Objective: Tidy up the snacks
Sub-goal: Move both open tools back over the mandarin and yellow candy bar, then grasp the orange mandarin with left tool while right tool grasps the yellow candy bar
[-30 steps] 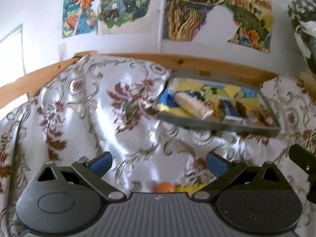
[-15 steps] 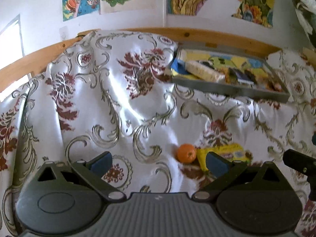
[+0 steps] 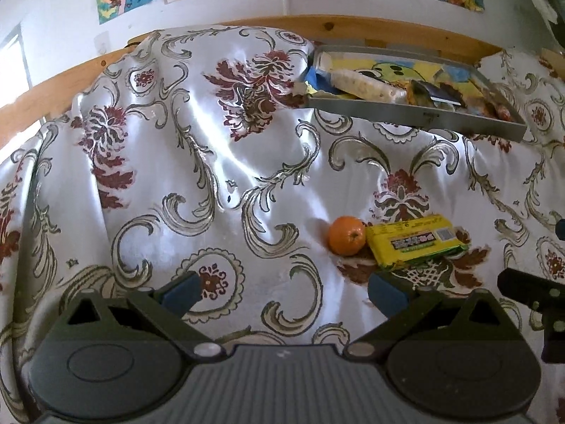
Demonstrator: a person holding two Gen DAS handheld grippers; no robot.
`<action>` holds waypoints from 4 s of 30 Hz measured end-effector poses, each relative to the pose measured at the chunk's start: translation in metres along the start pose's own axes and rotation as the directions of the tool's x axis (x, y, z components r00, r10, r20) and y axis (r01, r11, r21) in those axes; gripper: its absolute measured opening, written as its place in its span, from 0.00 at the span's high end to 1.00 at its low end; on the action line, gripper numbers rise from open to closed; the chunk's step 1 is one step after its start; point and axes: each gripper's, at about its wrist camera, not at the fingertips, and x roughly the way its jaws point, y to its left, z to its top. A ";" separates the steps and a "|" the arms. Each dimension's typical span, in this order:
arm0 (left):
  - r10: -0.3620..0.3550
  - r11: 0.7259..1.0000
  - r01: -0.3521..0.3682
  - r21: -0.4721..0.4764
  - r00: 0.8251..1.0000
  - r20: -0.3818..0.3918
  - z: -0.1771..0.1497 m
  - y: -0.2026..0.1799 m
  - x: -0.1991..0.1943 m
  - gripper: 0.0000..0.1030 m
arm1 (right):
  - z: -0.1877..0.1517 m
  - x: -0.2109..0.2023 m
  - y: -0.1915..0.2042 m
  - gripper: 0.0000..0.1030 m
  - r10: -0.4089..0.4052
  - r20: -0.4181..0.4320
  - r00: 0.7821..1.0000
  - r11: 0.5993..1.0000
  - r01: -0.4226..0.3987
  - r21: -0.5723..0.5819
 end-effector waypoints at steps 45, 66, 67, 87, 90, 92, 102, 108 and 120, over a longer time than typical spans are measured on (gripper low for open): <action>-0.134 0.987 0.138 0.081 0.989 -0.058 0.037 -0.016 0.072 0.00 | 0.019 0.121 -0.011 0.06 0.321 -0.070 0.944 0.822 -0.315 -0.476; -0.261 0.964 0.263 0.028 0.963 -0.069 0.040 -0.018 0.080 0.12 | 0.026 0.127 -0.032 0.36 0.320 -0.259 0.911 0.820 -0.403 -0.407; -0.261 0.964 0.264 0.029 0.963 -0.070 0.039 -0.019 0.080 0.14 | 0.025 0.123 -0.032 0.37 0.305 -0.261 0.916 0.823 -0.392 -0.411; -0.195 0.980 0.198 0.025 0.978 -0.074 0.035 -0.019 0.089 0.43 | 0.020 0.126 -0.020 0.38 0.258 -0.229 0.939 0.870 -0.328 -0.368; -0.201 0.979 0.203 0.023 0.977 -0.073 0.034 -0.019 0.088 0.48 | 0.020 0.125 -0.018 0.38 0.242 -0.231 0.942 0.874 -0.315 -0.371; -0.205 0.978 0.208 0.027 0.976 -0.076 0.034 -0.020 0.088 0.50 | 0.020 0.124 -0.017 0.38 0.233 -0.233 0.944 0.876 -0.308 -0.371; -0.208 0.978 0.210 0.016 0.973 -0.096 0.037 -0.023 0.095 0.50 | 0.018 0.124 -0.015 0.37 0.224 -0.210 0.952 0.882 -0.290 -0.372; -0.212 0.977 0.213 0.010 0.973 -0.089 0.036 -0.023 0.095 0.52 | 0.018 0.125 -0.014 0.36 0.221 -0.204 0.954 0.883 -0.285 -0.374; -0.233 0.971 0.228 -0.068 0.969 -0.080 0.034 -0.020 0.089 0.66 | 0.024 0.119 -0.011 0.50 0.205 -0.182 0.962 0.881 -0.263 -0.394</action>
